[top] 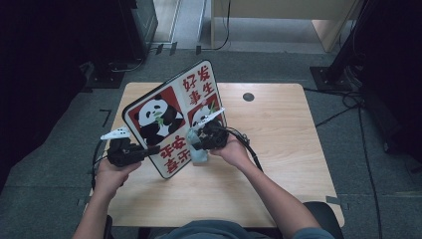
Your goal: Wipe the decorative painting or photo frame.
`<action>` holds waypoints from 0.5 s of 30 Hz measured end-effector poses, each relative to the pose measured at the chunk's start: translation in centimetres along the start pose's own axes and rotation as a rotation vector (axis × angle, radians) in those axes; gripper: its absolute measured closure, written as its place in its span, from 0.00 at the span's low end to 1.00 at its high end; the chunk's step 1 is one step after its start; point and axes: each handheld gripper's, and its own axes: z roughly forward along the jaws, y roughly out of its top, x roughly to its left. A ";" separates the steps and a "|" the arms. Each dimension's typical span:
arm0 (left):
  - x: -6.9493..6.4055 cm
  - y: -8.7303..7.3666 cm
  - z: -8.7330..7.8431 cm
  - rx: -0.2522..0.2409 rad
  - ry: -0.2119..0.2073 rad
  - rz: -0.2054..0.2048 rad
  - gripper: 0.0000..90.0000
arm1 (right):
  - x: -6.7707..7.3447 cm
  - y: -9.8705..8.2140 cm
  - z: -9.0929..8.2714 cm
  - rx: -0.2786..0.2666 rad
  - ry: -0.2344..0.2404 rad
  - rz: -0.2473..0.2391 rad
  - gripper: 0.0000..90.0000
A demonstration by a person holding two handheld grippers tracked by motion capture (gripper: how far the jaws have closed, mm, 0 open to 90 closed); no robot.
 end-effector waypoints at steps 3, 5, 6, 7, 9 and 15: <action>0.0 0.0 0.0 0.000 0.001 0.000 0.88 | -0.2 -0.5 0.4 0.015 0.005 0.011 0.88; 0.0 0.0 0.0 -0.001 0.001 0.000 0.88 | -0.3 -0.6 0.6 0.021 0.010 0.020 0.88; 0.0 0.0 0.0 -0.001 0.000 0.000 0.88 | -0.3 -0.6 0.6 0.022 0.013 0.023 0.87; 0.0 0.0 0.0 -0.002 0.000 -0.002 0.88 | -0.3 -0.6 0.6 0.024 0.014 0.027 0.87; 0.0 0.0 0.0 -0.002 0.001 -0.001 0.88 | -0.3 -0.5 0.6 0.035 0.010 0.030 0.88; 0.1 0.0 0.0 -0.004 -0.002 -0.005 0.88 | 0.3 0.3 -0.6 0.021 0.034 0.005 0.88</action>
